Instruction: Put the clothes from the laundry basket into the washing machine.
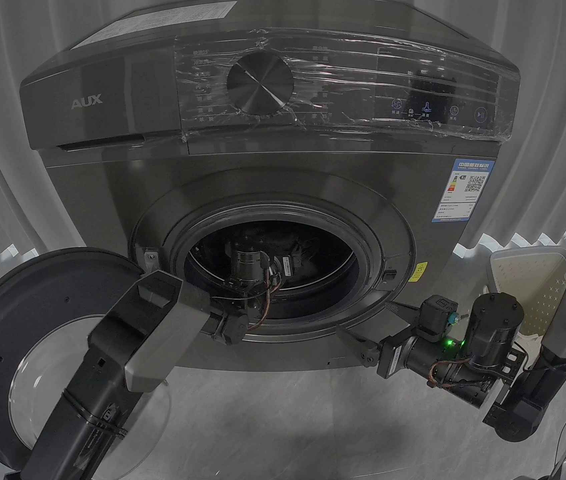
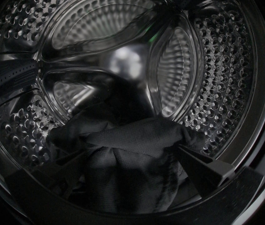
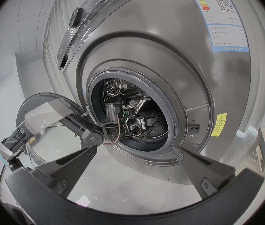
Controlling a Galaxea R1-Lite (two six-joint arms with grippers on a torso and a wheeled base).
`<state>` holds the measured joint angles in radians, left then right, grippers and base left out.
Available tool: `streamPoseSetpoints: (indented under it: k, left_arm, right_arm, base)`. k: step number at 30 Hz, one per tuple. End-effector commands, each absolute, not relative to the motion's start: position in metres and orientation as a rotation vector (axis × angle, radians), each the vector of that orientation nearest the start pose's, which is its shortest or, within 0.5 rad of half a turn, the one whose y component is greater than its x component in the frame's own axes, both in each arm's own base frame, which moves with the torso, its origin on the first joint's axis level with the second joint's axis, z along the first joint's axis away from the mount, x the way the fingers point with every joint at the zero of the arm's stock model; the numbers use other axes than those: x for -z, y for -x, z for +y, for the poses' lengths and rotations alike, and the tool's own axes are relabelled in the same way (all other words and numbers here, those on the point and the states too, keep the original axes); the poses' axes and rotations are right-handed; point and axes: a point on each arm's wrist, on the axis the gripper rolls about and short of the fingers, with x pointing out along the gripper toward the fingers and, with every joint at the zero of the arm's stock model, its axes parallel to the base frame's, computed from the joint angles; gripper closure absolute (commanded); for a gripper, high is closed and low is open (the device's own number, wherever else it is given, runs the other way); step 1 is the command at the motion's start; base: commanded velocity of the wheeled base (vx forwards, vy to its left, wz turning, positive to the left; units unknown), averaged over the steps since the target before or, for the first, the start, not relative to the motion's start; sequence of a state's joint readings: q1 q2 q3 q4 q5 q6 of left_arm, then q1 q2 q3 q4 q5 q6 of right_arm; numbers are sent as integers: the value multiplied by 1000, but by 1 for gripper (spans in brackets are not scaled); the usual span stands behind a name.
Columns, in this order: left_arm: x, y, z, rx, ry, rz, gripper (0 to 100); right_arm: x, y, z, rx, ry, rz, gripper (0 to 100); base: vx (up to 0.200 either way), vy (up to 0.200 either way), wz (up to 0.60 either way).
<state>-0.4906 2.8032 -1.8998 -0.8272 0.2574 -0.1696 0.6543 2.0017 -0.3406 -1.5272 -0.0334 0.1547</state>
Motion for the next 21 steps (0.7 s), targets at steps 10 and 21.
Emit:
streamPoseSetpoints:
  k: [10, 21]
  left_arm:
    - [-32, -433, -247, 250, 79, 220, 0]
    - [29, -443, -246, 252, 16, 310, 0]
  right_arm:
    - [-78, -227, 174, -609, -103, 177, 0]
    - [-77, -227, 173, -607, -102, 180, 0]
  base:
    - [0, 0, 0]
    - [0, 0, 0]
